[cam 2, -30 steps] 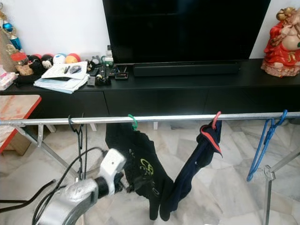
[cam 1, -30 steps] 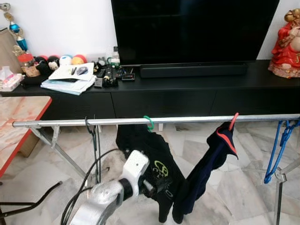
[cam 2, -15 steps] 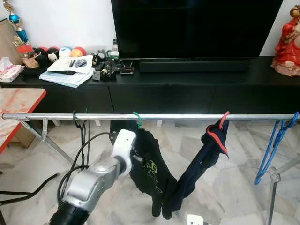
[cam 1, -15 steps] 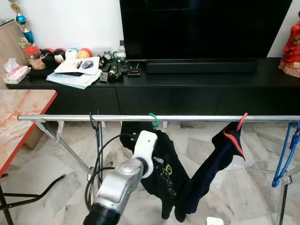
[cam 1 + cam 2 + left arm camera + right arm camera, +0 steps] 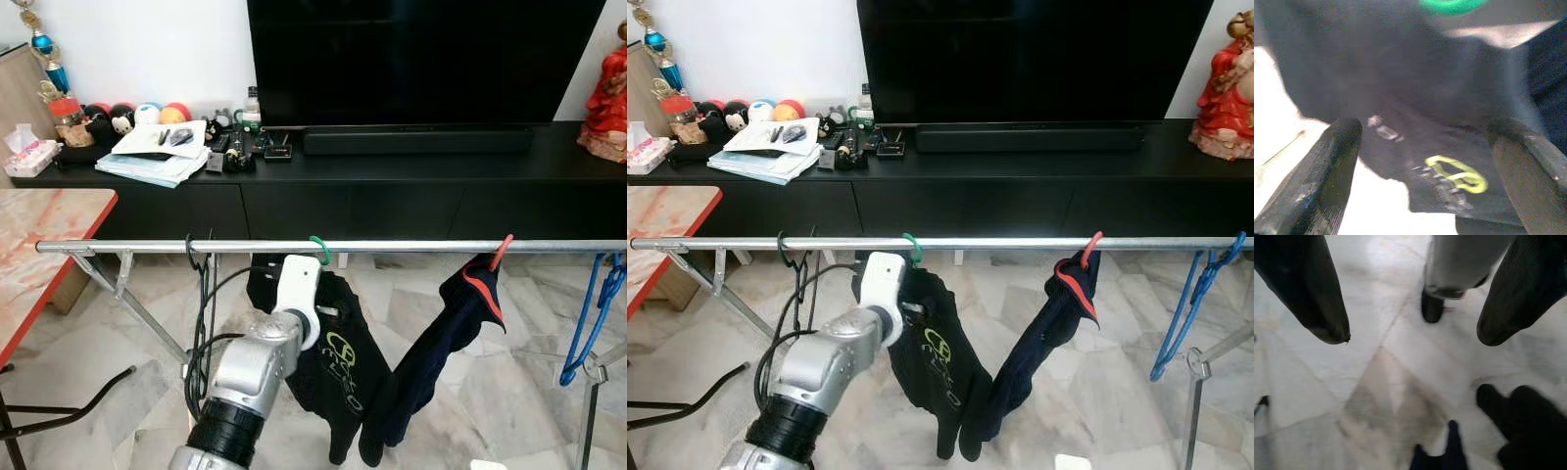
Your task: Hang hanger
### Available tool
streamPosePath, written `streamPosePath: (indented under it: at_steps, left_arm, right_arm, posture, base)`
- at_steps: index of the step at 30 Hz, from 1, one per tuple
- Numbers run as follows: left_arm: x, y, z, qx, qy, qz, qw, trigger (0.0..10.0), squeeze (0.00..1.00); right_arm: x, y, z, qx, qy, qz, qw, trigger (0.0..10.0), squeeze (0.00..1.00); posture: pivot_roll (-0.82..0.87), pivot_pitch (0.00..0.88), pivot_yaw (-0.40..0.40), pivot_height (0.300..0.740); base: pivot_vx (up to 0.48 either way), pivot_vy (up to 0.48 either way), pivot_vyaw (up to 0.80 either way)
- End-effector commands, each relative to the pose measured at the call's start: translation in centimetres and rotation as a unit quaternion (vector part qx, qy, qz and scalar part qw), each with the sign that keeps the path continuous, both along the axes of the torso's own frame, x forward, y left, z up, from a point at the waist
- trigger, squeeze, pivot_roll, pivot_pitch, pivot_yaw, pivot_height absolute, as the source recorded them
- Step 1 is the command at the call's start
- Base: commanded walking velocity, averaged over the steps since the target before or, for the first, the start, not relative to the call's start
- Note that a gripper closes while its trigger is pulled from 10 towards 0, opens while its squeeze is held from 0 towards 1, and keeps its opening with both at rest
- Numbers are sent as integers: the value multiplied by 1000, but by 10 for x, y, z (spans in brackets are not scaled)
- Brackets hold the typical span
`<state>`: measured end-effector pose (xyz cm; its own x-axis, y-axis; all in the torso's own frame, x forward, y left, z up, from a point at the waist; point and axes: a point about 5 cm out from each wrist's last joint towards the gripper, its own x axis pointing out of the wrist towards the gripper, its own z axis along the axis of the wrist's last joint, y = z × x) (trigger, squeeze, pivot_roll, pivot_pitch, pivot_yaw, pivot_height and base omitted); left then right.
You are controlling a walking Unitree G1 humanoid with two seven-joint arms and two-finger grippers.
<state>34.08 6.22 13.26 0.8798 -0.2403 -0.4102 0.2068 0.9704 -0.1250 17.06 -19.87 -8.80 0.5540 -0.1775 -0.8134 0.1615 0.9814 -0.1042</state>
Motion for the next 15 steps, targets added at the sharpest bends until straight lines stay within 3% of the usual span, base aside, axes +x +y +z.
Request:
streamPosePath:
  at_steps: [1,2,9,12,15]
  left_arm:
    - [4,9,-5,18,10,26,999,10000,0]
    - [6,17,-7,43,11,37,998,10000,0]
    - [10,37,-11,57,26,70,996,10000,0]
    - [12,50,-12,72,25,88,993,10000,0]
    - [14,57,-11,101,-3,67,993,10000,0]
  right_arm:
    - [-2,4,-2,0,5,1,1000,10000,0]
    - [-2,7,-2,1,6,3,1000,10000,0]
    - [-2,10,-2,2,7,4,1000,10000,0]
    - [-3,-3,-1,-2,8,1,1000,10000,0]
    - [-2,-6,0,-7,4,3,1000,10000,0]
  posture:
    - [99,45,30,740]
    - [99,45,30,740]
    - [101,49,26,740]
    - [101,50,25,740]
    - [101,50,25,740]
  base:
    - [0,0,0]
    - [0,0,0]
    - [0,0,0]
    - [0,0,0]
    - [0,0,0]
